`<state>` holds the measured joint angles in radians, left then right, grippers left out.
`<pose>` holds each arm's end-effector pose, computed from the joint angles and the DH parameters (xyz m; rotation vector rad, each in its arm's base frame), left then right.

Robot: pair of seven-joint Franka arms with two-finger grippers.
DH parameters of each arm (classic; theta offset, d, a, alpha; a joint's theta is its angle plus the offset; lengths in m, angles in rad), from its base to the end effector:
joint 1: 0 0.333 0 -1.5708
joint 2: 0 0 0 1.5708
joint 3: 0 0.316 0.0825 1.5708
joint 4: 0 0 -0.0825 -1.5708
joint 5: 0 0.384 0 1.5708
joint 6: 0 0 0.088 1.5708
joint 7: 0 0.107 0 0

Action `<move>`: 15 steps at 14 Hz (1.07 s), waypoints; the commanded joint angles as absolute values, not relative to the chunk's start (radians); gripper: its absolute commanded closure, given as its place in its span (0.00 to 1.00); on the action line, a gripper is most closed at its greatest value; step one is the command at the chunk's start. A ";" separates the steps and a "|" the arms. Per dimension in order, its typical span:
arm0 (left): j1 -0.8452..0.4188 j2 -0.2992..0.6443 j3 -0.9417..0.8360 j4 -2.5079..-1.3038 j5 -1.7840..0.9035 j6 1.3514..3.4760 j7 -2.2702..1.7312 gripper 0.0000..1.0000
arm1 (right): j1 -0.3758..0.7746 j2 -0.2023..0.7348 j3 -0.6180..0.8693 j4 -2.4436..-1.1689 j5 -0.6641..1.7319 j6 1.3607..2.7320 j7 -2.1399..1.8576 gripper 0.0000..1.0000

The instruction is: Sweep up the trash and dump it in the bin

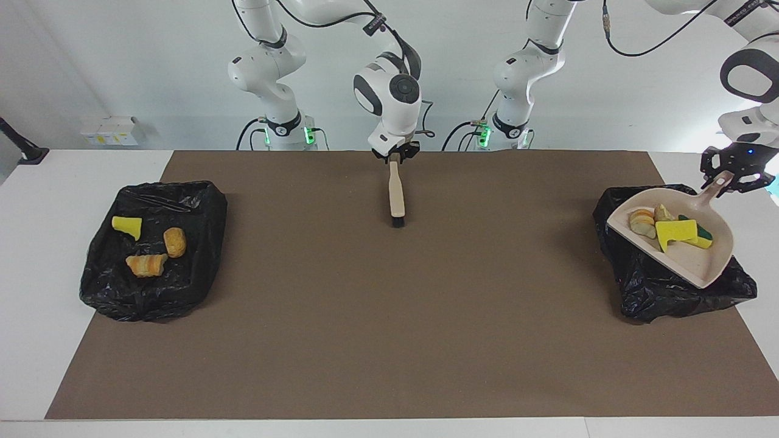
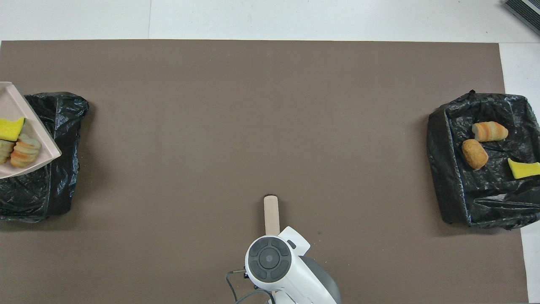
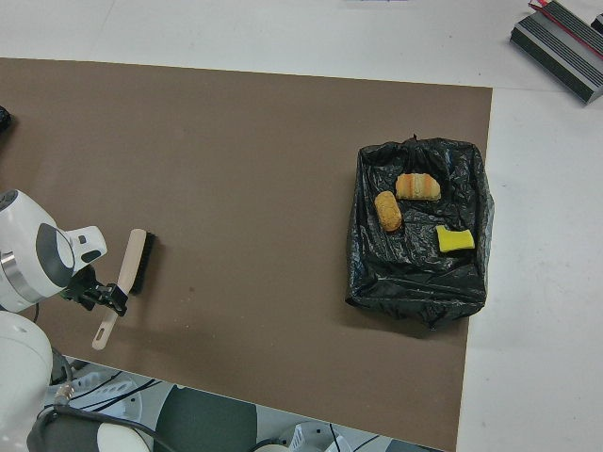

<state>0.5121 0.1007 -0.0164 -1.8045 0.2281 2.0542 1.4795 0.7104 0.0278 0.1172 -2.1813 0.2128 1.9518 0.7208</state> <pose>0.5280 0.2997 0.4996 -2.4914 1.4848 0.1338 0.3332 0.3832 0.3595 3.0596 0.0034 -0.4870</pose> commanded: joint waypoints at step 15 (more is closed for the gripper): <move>0.430 0.155 -0.026 -1.707 0.742 2.098 1.479 1.00 | 0.207 0.025 0.114 -1.677 -0.070 1.534 0.017 0.00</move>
